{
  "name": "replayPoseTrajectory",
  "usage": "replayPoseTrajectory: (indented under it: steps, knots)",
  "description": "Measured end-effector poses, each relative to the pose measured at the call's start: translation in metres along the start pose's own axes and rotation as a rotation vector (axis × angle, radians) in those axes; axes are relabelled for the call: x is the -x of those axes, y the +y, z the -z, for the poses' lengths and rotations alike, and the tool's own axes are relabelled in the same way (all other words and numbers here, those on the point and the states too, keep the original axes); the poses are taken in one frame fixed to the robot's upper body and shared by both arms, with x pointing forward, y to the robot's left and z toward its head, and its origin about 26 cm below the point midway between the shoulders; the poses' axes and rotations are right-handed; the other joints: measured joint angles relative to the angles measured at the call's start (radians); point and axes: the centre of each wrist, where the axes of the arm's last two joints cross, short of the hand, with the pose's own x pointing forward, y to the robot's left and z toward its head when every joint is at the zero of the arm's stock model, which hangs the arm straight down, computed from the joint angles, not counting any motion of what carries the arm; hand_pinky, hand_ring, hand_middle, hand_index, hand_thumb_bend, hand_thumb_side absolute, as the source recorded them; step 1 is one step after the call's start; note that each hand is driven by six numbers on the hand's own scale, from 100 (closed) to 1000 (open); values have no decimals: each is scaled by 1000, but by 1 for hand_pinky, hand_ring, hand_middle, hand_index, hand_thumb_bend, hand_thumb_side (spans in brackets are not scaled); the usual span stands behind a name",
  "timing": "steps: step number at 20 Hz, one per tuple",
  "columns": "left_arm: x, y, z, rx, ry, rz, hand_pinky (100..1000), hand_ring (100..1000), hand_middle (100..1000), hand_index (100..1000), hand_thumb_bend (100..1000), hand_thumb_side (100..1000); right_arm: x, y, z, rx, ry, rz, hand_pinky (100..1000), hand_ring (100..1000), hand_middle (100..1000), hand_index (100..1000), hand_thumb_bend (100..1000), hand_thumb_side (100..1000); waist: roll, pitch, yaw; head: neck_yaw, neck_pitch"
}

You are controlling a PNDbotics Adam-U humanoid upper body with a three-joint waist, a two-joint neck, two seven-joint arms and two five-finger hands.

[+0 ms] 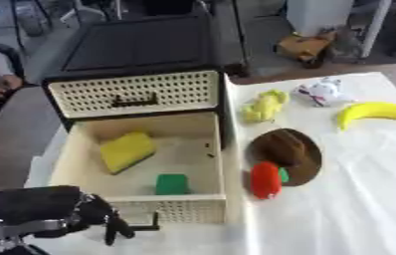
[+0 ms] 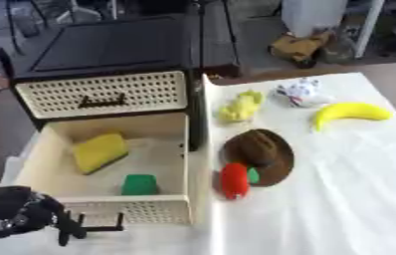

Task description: Pick up objects from table and place into drawer.

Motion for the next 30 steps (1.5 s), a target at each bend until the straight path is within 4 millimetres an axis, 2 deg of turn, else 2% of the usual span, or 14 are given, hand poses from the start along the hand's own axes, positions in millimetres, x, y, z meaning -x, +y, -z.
replayPoseTrajectory:
  steps: [5, 10, 14, 22, 27, 30]
  knots:
    - [-3, -6, 14, 59, 5, -35, 100, 100, 594, 888, 100, 723, 0, 0, 0, 5, 6, 3, 631, 778, 586, 675, 541, 1000, 0, 1, -3, 0, 0]
    - [-5, -11, 19, 115, 43, -46, 100, 100, 748, 948, 100, 737, 2, 2, -2, 3, 20, 9, 632, 778, 585, 675, 540, 1000, 3, 2, -3, -1, -8]
    - [-5, -16, 21, 151, 92, -72, 100, 100, 795, 974, 100, 761, 2, 2, -2, 5, 25, 10, 632, 778, 584, 675, 543, 1000, 6, 3, -4, -1, -11]
    - [-5, -20, 21, 173, 153, -74, 100, 112, 812, 970, 100, 761, 2, 1, -2, 7, 26, 10, 632, 778, 583, 674, 542, 1000, 6, 11, -5, -1, -18]
    - [2, -23, 19, 176, 192, -66, 100, 113, 820, 979, 100, 748, 2, 1, -3, 13, 31, 12, 632, 779, 583, 673, 542, 1000, 5, 12, -4, 0, -17]
    - [7, -25, 18, 170, 205, -69, 100, 112, 821, 985, 100, 750, 3, 2, -5, 14, 37, 17, 632, 780, 584, 673, 540, 1000, 5, 12, -4, 12, 1]
